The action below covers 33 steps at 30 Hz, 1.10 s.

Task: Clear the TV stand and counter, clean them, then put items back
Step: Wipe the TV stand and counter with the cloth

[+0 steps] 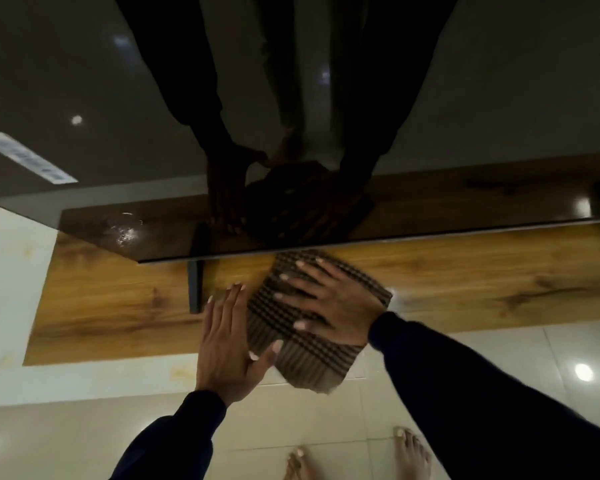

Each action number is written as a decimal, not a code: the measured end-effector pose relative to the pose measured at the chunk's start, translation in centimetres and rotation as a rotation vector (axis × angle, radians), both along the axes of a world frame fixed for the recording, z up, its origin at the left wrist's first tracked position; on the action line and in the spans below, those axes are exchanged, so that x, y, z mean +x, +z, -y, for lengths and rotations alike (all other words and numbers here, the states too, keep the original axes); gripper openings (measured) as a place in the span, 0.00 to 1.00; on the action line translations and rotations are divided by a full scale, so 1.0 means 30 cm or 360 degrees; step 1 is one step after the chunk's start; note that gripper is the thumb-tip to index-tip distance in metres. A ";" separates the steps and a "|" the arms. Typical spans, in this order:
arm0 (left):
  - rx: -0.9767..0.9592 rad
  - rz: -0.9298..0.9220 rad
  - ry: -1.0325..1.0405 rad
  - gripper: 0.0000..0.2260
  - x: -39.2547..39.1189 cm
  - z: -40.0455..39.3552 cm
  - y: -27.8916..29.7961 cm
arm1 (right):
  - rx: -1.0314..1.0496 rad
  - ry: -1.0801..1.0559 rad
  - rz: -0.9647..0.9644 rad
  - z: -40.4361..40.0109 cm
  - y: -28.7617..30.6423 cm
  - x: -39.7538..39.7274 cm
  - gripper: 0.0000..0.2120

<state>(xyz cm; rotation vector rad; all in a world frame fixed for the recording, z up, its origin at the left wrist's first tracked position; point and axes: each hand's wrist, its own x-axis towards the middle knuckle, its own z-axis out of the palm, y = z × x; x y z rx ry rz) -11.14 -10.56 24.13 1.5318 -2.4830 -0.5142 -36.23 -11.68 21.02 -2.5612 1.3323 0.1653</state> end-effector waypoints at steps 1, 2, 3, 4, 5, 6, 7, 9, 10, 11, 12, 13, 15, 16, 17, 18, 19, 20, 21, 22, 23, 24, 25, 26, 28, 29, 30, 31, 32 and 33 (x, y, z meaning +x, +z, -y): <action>0.0012 0.0003 -0.0005 0.42 -0.035 0.004 -0.006 | -0.0008 -0.0086 -0.0029 0.005 0.008 -0.083 0.29; 0.0022 0.0010 -0.0015 0.42 -0.073 0.007 -0.012 | -0.0014 -0.0183 -0.0062 0.009 0.016 -0.171 0.29; 0.0028 0.0024 -0.0023 0.42 -0.116 0.011 -0.018 | -0.0012 -0.0293 -0.0095 0.010 0.022 -0.265 0.29; 0.0034 0.0042 -0.0028 0.42 -0.150 0.014 -0.024 | 0.0000 -0.0421 -0.0112 0.006 0.028 -0.352 0.29; 0.0040 0.0066 -0.0029 0.42 -0.185 0.019 -0.029 | 0.0016 -0.0556 -0.0109 -0.002 0.034 -0.438 0.30; 0.0043 0.0087 -0.0034 0.43 -0.227 0.023 -0.037 | 0.0041 -0.0699 -0.0087 -0.018 0.041 -0.529 0.31; 0.0045 0.0114 -0.0046 0.43 -0.269 0.028 -0.043 | 0.0061 -0.0834 -0.0062 -0.038 0.046 -0.616 0.33; 0.0038 0.0165 -0.0069 0.44 -0.332 0.036 -0.051 | 0.0016 -0.1033 -0.0034 -0.074 0.044 -0.759 0.35; 0.0033 0.0175 -0.0077 0.45 -0.367 0.041 -0.053 | -0.0022 -0.1120 -0.0039 -0.097 0.035 -0.828 0.35; 0.0033 0.0180 -0.0075 0.45 -0.400 0.047 -0.053 | -0.0068 -0.1207 -0.0043 -0.120 0.022 -0.895 0.35; 0.0035 0.0183 -0.0073 0.46 -0.430 0.052 -0.053 | -0.0124 -0.1306 -0.0044 -0.144 0.009 -0.956 0.34; 0.0039 0.0196 -0.0072 0.46 -0.463 0.055 -0.051 | -0.0167 -0.1426 -0.0039 -0.173 0.001 -1.015 0.35; 0.0041 0.0243 -0.0077 0.46 -0.501 0.064 -0.047 | -0.0209 -0.1663 -0.0049 -0.226 -0.011 -1.095 0.35; 0.0044 0.0267 -0.0087 0.46 -0.506 0.068 -0.046 | -0.0224 -0.1786 -0.0059 -0.249 -0.015 -1.116 0.35; 0.0035 0.0302 -0.0111 0.46 -0.526 0.070 -0.044 | -0.0225 -0.1939 -0.0039 -0.281 -0.016 -1.139 0.35; 0.0029 0.0329 -0.0122 0.46 -0.526 0.075 -0.047 | -0.0227 -0.2087 -0.0020 -0.302 -0.019 -1.138 0.36; 0.0024 0.0358 -0.0129 0.46 -0.527 0.079 -0.049 | -0.0226 -0.2241 0.0006 -0.326 -0.026 -1.128 0.36; 0.0024 0.0380 -0.0145 0.46 -0.532 0.081 -0.052 | -0.0232 -0.2389 0.0026 -0.353 -0.033 -1.110 0.37; 0.0021 0.0392 -0.0149 0.46 -0.535 0.083 -0.055 | -0.0242 -0.2520 0.0039 -0.374 -0.037 -1.079 0.38; 0.0024 0.0398 -0.0149 0.46 -0.536 0.086 -0.058 | -0.0250 -0.2630 0.0036 -0.391 -0.039 -1.039 0.39; 0.0027 0.0409 -0.0143 0.47 -0.539 0.089 -0.059 | -0.0250 -0.2712 0.0027 -0.398 -0.041 -0.998 0.40; 0.0040 0.0419 -0.0137 0.47 -0.538 0.086 -0.059 | -0.0242 -0.2760 0.0007 -0.402 -0.042 -0.953 0.40; 0.0061 0.0420 -0.0138 0.48 -0.534 0.083 -0.057 | -0.0230 -0.2773 -0.0021 -0.404 -0.041 -0.906 0.41; 0.0079 0.0406 -0.0135 0.48 -0.529 0.078 -0.056 | -0.0203 -0.2725 -0.0046 -0.401 -0.043 -0.861 0.40; 0.0095 0.0361 -0.0128 0.49 -0.505 0.066 -0.050 | -0.0178 -0.2500 -0.0103 -0.376 -0.044 -0.748 0.39; 0.0096 0.0342 -0.0132 0.49 -0.490 0.062 -0.047 | -0.0179 -0.2375 -0.0126 -0.355 -0.041 -0.678 0.39; 0.0088 0.0322 -0.0135 0.48 -0.475 0.060 -0.044 | -0.0172 -0.2255 -0.0135 -0.326 -0.034 -0.602 0.38; 0.0082 0.0305 -0.0136 0.48 -0.452 0.058 -0.042 | -0.0163 -0.2144 -0.0122 -0.291 -0.028 -0.517 0.38; 0.0074 0.0291 -0.0133 0.47 -0.428 0.058 -0.038 | -0.0157 -0.2040 -0.0084 -0.254 -0.022 -0.433 0.38; 0.0061 0.0277 -0.0128 0.46 -0.403 0.060 -0.035 | -0.0152 -0.1953 -0.0041 -0.214 -0.016 -0.354 0.38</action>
